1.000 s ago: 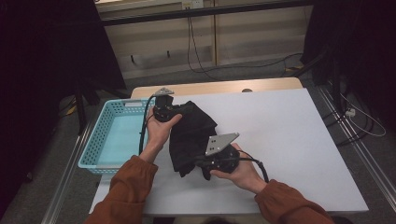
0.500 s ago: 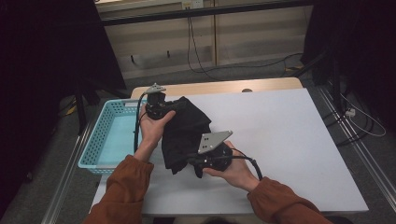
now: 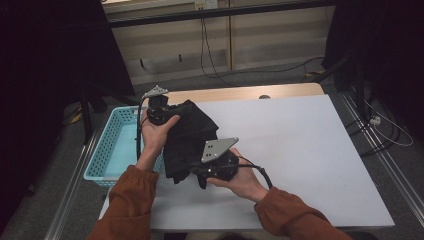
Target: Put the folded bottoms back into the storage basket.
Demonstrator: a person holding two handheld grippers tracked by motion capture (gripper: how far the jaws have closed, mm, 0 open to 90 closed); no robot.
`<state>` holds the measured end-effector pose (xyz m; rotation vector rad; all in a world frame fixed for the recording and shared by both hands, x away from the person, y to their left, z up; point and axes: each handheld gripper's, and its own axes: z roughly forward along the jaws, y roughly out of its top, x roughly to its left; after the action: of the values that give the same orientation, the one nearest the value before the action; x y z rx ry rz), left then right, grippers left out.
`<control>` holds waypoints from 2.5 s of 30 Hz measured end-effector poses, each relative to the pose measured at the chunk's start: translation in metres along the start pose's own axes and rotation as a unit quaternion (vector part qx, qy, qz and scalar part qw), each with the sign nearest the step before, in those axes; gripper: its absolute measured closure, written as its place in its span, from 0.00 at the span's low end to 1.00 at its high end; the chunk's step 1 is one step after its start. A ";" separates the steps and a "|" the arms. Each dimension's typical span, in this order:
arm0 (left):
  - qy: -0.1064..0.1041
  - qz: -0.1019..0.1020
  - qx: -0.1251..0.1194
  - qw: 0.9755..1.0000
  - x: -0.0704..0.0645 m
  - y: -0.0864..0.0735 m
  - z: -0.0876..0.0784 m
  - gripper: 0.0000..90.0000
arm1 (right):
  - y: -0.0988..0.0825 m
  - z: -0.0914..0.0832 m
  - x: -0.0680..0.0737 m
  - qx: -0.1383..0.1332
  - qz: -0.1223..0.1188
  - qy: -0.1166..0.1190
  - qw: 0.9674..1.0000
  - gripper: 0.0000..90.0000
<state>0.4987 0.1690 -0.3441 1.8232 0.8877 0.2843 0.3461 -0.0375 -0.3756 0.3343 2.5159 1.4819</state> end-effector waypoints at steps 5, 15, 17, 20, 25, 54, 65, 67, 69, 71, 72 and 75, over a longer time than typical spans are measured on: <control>0.000 -0.005 0.000 1.000 0.004 0.001 -0.004 0.87 | 0.003 0.001 0.000 -0.004 -0.001 0.000 1.000 0.94; 0.005 -0.010 -0.002 1.000 0.011 0.004 -0.012 0.87 | 0.013 0.006 0.002 -0.007 -0.010 0.001 1.000 0.94; 0.007 -0.011 -0.002 1.000 0.013 0.005 -0.014 0.87 | 0.015 0.008 0.001 -0.010 -0.010 0.002 1.000 0.94; 0.010 -0.009 0.002 1.000 0.016 0.005 -0.017 0.87 | 0.019 0.013 0.001 -0.013 -0.011 0.007 1.000 0.94; 0.011 -0.015 -0.004 1.000 0.020 0.007 -0.022 0.87 | 0.022 0.018 0.001 -0.014 -0.009 0.011 1.000 0.94; 0.037 -0.033 -0.030 0.998 0.050 0.011 -0.060 0.87 | 0.051 0.045 0.004 -0.027 -0.023 0.022 0.999 0.94; 0.044 -0.040 -0.045 0.997 0.061 0.011 -0.074 0.87 | 0.063 0.059 0.004 -0.026 -0.022 0.030 0.999 0.94; 0.045 -0.040 -0.046 0.997 0.062 0.011 -0.075 0.87 | 0.064 0.060 0.004 -0.029 -0.020 0.033 0.999 0.94; 0.046 -0.039 -0.046 0.997 0.064 0.011 -0.078 0.87 | 0.066 0.062 0.005 -0.030 -0.020 0.033 0.999 0.94; 0.048 -0.042 -0.050 0.997 0.066 0.012 -0.082 0.87 | 0.067 0.064 0.006 -0.027 -0.021 0.031 0.999 0.94; 0.050 -0.043 -0.052 0.996 0.070 0.011 -0.085 0.87 | 0.068 0.066 0.006 -0.026 -0.019 0.029 0.999 0.94; 0.052 -0.048 -0.054 0.996 0.073 0.010 -0.087 0.87 | 0.070 0.069 0.005 -0.026 -0.018 0.029 0.999 0.94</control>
<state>0.5052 0.2781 -0.3128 1.6728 1.0092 0.3627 0.3671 0.0541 -0.3475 0.2406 2.5093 1.5625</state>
